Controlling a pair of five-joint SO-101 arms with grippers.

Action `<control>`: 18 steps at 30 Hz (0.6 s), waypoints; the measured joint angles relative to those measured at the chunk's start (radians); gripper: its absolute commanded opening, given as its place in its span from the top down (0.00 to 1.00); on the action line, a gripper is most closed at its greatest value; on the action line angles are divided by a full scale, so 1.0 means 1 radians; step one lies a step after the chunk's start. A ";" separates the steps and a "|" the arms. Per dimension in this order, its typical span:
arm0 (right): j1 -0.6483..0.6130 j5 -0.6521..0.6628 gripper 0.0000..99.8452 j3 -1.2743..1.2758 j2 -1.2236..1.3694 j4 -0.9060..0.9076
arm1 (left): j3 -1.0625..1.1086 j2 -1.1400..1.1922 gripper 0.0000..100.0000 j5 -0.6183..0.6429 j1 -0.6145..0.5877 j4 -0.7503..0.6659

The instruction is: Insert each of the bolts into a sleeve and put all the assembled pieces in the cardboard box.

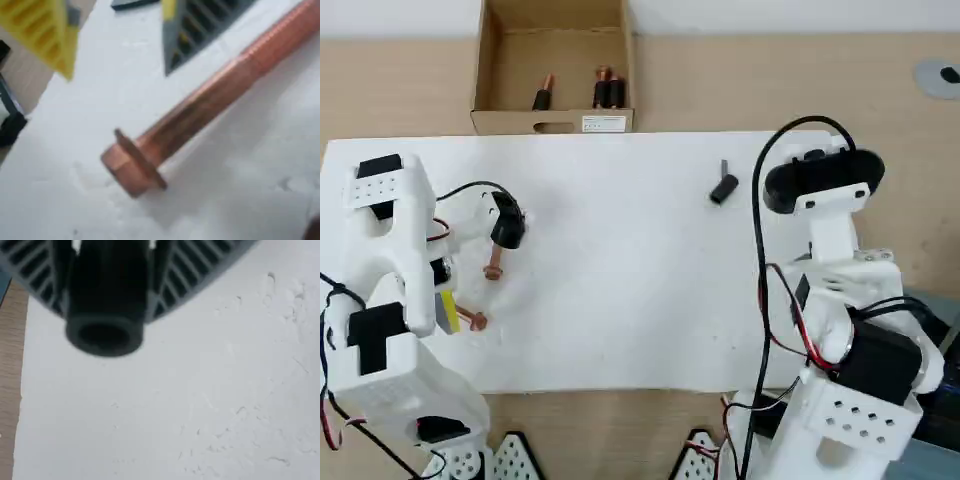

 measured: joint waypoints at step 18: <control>0.000 0.000 0.99 0.000 0.000 0.000 | 0.121 0.015 1.00 0.000 0.000 0.000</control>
